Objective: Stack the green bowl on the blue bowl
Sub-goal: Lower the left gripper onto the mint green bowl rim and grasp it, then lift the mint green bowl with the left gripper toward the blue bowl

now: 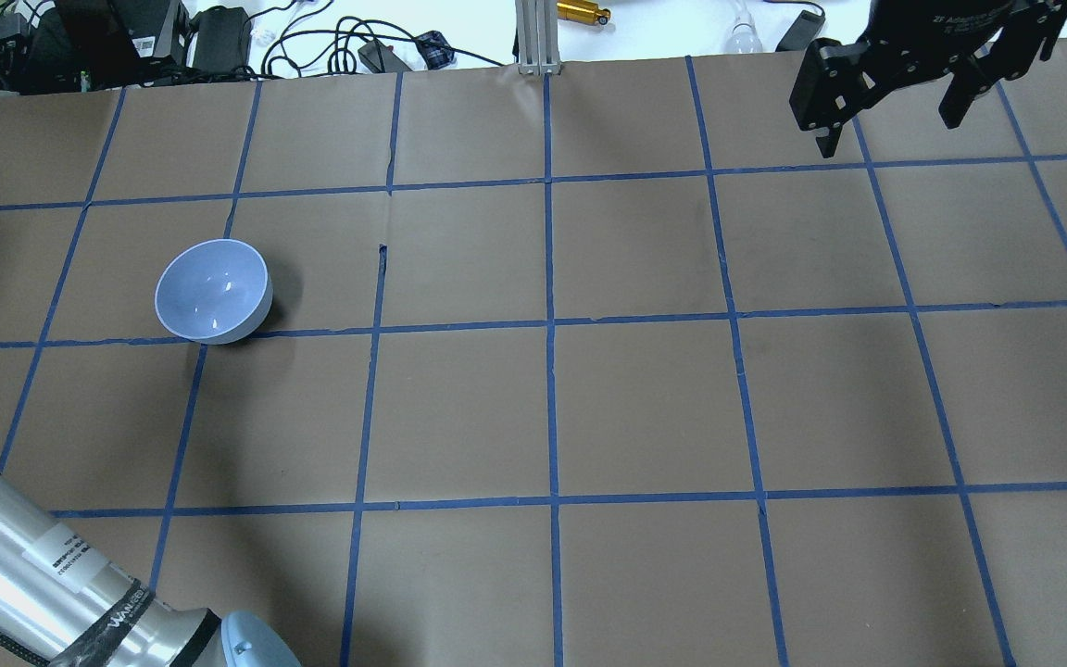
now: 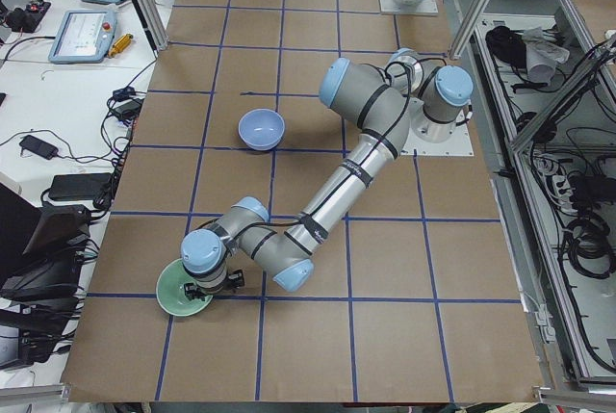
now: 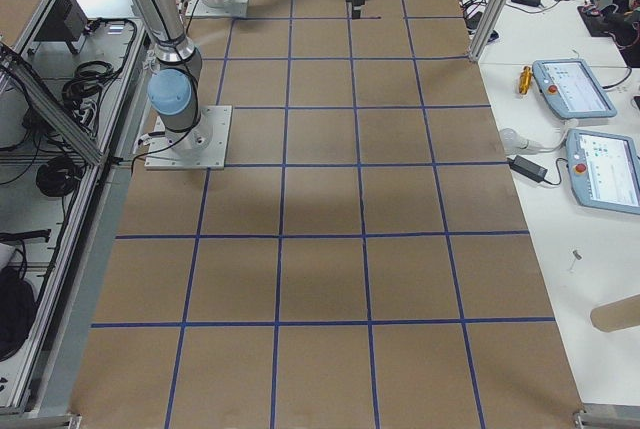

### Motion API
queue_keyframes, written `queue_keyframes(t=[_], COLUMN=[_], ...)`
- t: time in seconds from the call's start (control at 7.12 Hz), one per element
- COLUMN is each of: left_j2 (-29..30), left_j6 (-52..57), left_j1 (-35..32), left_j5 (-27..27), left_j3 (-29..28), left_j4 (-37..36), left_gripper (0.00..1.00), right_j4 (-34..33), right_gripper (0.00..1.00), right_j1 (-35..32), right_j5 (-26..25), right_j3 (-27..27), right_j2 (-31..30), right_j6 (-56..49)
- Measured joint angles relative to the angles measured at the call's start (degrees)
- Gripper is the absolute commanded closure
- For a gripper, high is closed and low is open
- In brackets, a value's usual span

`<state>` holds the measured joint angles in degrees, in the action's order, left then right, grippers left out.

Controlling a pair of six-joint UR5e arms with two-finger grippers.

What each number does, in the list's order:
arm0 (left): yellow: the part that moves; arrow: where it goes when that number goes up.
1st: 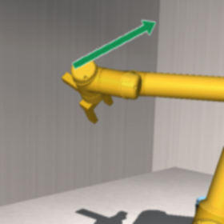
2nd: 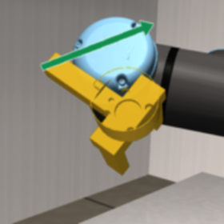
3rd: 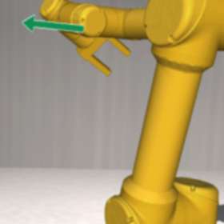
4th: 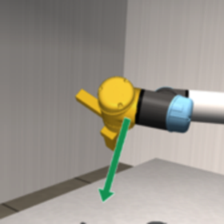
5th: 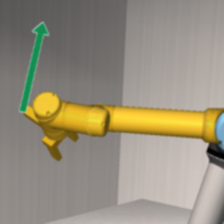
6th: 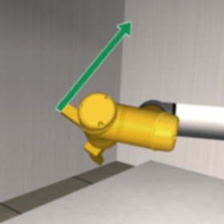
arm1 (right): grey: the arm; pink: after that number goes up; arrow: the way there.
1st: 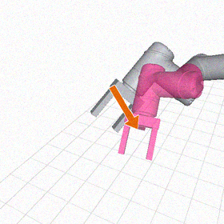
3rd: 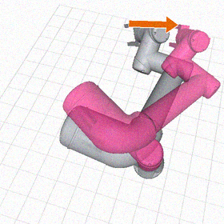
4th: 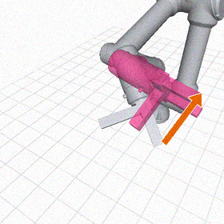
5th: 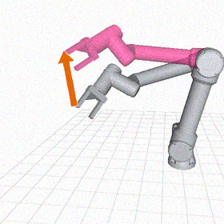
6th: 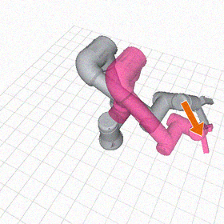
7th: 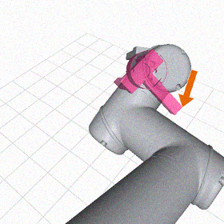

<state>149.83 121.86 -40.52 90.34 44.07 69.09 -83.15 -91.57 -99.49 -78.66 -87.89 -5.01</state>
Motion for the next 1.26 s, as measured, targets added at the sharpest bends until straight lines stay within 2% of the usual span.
queue_keyframes(t=[1.26], left_j2=[-1.7], left_j6=[-0.3], left_j1=[-0.1], left_j5=[0.5], left_j3=[0.3], left_j4=[1.3], left_gripper=[1.00], right_j4=[0.0], right_gripper=[0.00], right_j1=[0.0], right_j5=[0.0], right_j3=[0.0], right_j2=[0.0], right_j6=[0.0])
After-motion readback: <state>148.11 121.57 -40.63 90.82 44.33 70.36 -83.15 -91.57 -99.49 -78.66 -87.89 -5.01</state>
